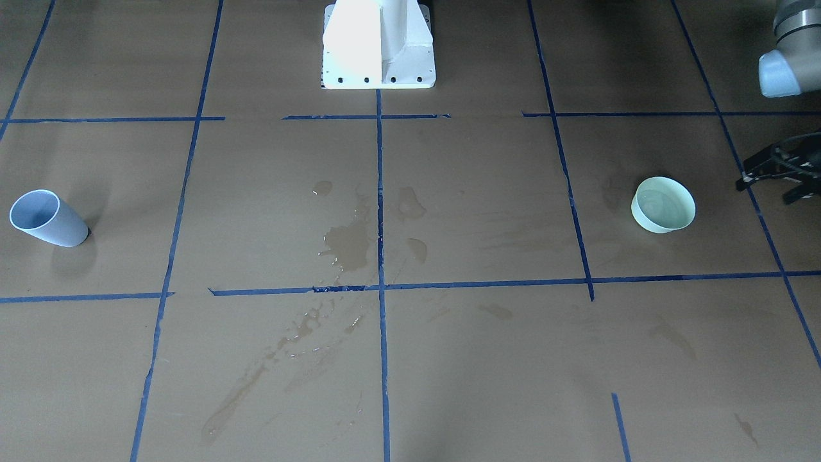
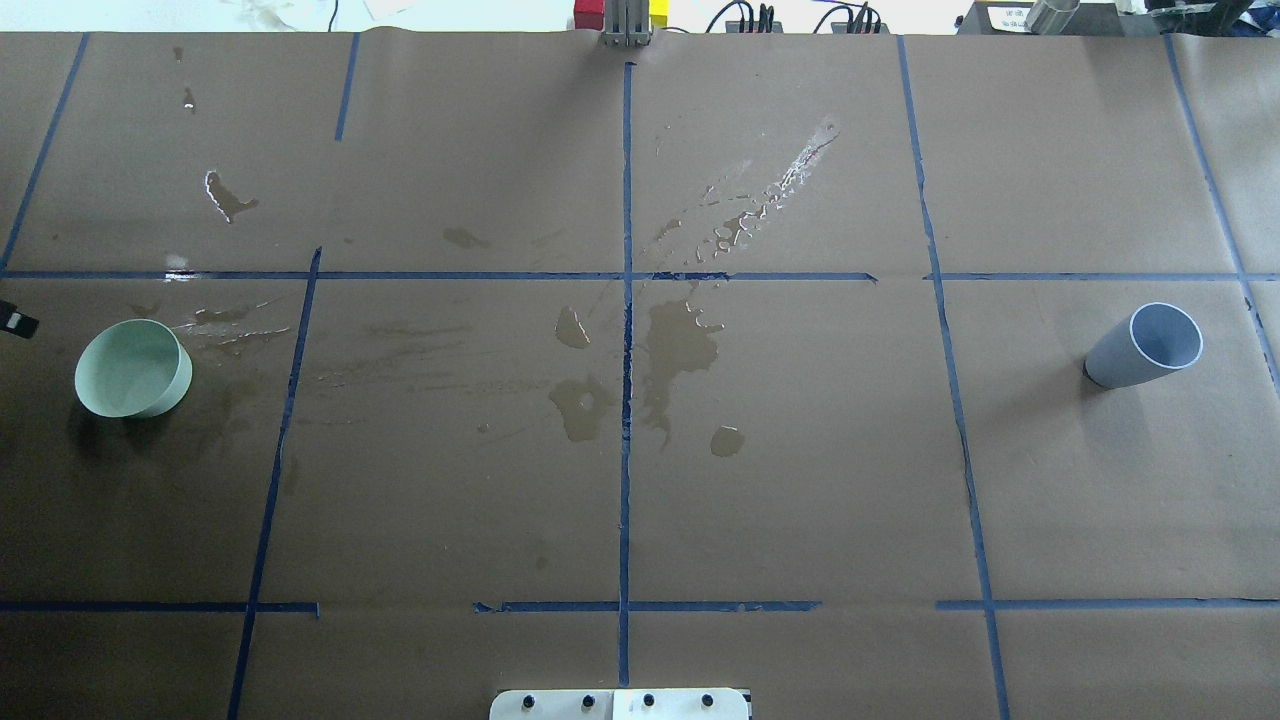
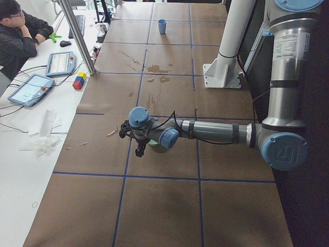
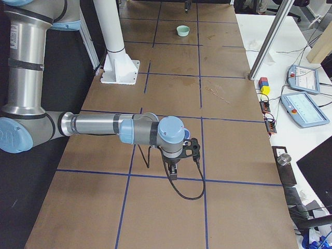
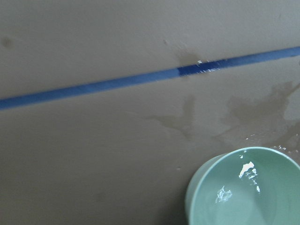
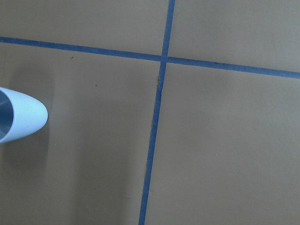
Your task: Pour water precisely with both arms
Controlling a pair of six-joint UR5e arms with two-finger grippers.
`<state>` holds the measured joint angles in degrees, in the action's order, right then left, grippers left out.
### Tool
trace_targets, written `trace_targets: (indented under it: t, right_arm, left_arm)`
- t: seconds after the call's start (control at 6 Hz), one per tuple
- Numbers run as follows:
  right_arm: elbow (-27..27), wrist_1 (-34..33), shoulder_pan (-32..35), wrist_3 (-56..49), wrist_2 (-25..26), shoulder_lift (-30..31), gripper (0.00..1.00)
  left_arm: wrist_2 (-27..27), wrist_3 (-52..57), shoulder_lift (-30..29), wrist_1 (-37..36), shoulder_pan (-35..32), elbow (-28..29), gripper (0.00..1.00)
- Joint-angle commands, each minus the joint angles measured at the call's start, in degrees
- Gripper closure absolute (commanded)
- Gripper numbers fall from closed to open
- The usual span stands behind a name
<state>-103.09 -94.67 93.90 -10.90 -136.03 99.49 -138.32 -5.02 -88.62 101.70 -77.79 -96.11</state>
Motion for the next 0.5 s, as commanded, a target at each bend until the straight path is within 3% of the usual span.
trace_targets:
  t: [0.0, 0.33]
  right_arm:
    - [0.08, 0.02, -0.47, 0.17, 0.06, 0.00, 0.00]
    - [0.17, 0.02, -0.47, 0.26, 0.06, 0.00, 0.00]
  left_arm:
    - [0.24, 11.77, -0.14, -19.38, -8.57, -5.66, 0.00]
    - [0.33, 11.44, 3.79, -19.43, -9.04, -4.27, 0.00]
